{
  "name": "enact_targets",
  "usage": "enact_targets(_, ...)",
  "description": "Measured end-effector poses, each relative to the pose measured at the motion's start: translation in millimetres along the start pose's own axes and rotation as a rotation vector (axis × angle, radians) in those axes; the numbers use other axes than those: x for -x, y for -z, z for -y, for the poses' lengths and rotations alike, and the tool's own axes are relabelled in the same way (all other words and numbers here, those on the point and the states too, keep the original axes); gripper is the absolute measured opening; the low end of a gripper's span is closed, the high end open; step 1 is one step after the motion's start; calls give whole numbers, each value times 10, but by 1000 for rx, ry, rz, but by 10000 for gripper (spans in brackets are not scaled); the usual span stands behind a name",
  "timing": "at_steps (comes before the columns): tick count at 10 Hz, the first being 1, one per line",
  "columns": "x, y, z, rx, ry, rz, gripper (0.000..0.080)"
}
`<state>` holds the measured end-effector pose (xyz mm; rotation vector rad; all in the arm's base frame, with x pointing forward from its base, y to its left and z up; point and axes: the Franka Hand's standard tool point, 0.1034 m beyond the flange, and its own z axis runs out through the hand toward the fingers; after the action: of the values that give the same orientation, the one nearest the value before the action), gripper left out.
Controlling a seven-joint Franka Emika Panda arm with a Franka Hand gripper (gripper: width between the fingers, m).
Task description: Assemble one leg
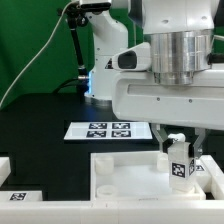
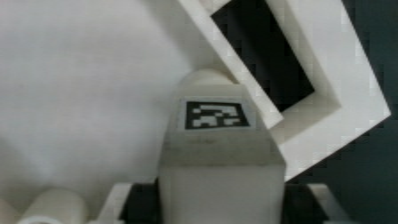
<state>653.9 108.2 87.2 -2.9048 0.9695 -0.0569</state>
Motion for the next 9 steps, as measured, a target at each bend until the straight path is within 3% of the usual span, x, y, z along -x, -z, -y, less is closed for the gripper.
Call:
enact_targets(2, 6, -4, -10, -5, -177, 17, 282)
enact_targets(3, 7, -6, -10, -5, -145, 17, 366)
enact_targets(4, 5, -7, -14, -5, -111, 17, 366)
enact_targets(5, -5, -6, -23, -5, -75, 16, 562)
enact_targets(6, -4, -6, -21, -4, -16, 14, 622)
enact_targets(7, 2, -6, -17, 16, 122, -1, 622)
enact_targets(9, -7, -8, -28, 14, 247, 2, 645)
